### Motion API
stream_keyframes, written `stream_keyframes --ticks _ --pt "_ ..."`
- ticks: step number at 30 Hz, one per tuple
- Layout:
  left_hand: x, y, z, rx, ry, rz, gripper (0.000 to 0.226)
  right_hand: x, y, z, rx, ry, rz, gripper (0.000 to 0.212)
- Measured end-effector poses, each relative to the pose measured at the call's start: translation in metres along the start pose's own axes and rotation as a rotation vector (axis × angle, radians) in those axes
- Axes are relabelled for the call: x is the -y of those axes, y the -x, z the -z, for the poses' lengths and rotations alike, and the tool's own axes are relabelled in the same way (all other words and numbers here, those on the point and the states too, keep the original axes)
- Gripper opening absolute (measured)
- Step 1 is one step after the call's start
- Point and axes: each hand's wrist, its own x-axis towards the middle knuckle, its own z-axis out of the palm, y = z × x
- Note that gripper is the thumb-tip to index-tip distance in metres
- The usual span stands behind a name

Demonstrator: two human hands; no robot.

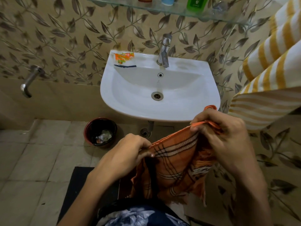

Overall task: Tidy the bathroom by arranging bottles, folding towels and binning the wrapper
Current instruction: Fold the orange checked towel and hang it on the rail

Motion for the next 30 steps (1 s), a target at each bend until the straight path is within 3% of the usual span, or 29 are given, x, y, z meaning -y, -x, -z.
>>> stream_keyframes --ticks 3,7,9,12,15,17,21,24,30 --pt "-0.008 0.0 -0.002 -0.103 0.056 -0.005 0.007 -0.003 0.0 0.006 -0.036 -0.005 -0.024 0.009" --pt "-0.021 0.004 -0.004 -0.231 0.159 -0.034 0.015 -0.018 0.0 0.014 -0.069 0.132 -0.27 0.007" --pt "-0.025 0.005 -0.004 -0.269 0.164 -0.049 0.013 -0.025 0.003 0.014 0.029 0.289 -0.429 0.006" --pt "-0.026 0.006 -0.003 -0.254 0.1 -0.044 0.012 -0.018 0.011 0.006 0.226 0.317 -0.519 0.028" --pt "-0.027 0.009 -0.002 -0.223 0.023 -0.082 0.011 0.003 0.014 -0.01 0.434 0.203 -0.394 0.062" --pt "-0.028 0.01 0.0 -0.223 -0.028 -0.121 0.011 0.014 0.012 -0.025 0.574 0.197 -0.289 0.07" --pt "-0.024 0.013 0.005 -0.215 -0.034 -0.119 0.01 0.015 0.006 -0.049 0.593 0.233 -0.215 0.033" --pt "-0.022 0.015 0.004 -0.202 -0.037 -0.109 0.007 0.011 0.007 -0.052 0.564 0.232 -0.239 0.019" --pt "-0.019 0.017 0.007 -0.182 -0.032 -0.036 0.008 0.01 0.009 -0.051 0.5 0.232 -0.204 0.011"
